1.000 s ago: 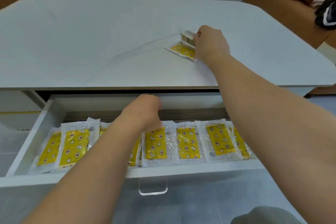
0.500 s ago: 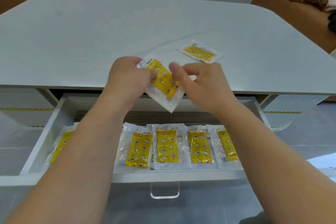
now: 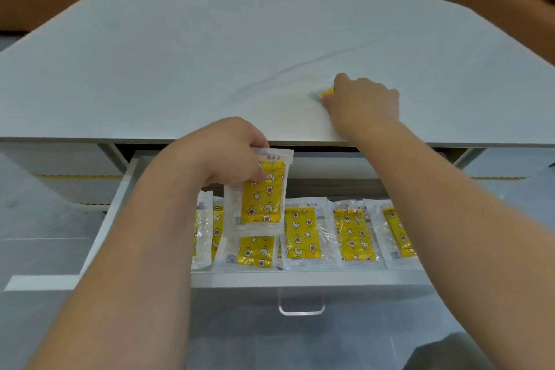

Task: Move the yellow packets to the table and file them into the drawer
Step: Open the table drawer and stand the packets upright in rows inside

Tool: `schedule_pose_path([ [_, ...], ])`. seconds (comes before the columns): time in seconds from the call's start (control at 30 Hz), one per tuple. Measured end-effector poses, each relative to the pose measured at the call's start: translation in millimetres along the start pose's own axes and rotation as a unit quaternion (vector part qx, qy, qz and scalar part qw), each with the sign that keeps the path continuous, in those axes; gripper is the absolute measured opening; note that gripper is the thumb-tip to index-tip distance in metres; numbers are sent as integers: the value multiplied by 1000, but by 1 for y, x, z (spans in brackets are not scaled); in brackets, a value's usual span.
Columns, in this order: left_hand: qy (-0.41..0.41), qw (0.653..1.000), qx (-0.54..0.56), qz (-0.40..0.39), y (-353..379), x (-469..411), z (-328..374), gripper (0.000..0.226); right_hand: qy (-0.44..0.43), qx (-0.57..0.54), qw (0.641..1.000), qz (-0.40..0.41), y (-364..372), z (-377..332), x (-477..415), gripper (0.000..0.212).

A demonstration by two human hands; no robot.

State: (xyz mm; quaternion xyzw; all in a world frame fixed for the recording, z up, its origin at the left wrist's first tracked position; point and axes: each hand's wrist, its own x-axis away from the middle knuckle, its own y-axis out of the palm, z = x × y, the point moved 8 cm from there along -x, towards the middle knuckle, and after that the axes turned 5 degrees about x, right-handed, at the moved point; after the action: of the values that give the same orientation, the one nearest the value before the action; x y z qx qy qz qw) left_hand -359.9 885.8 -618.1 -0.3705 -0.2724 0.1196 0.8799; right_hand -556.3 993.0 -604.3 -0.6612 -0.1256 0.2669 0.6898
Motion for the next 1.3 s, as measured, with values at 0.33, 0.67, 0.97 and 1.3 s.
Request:
schedule_pose_path([
  [0.33, -66, 987, -126, -70, 19, -14, -40, 29, 25, -134, 990, 29, -32, 2, 49, 33],
  [0.67, -63, 976, -174, -114, 38, -30, -46, 24, -46, -85, 975, -202, 10, -14, 117, 21],
  [0.97, -82, 967, -224, -94, 43, -33, -52, 35, 11, -80, 923, -377, 68, -29, 136, 34],
  [1.3, -113, 969, -213, -53, 49, -40, -60, 46, 29, -145, 898, -415, 82, -30, 132, 39],
])
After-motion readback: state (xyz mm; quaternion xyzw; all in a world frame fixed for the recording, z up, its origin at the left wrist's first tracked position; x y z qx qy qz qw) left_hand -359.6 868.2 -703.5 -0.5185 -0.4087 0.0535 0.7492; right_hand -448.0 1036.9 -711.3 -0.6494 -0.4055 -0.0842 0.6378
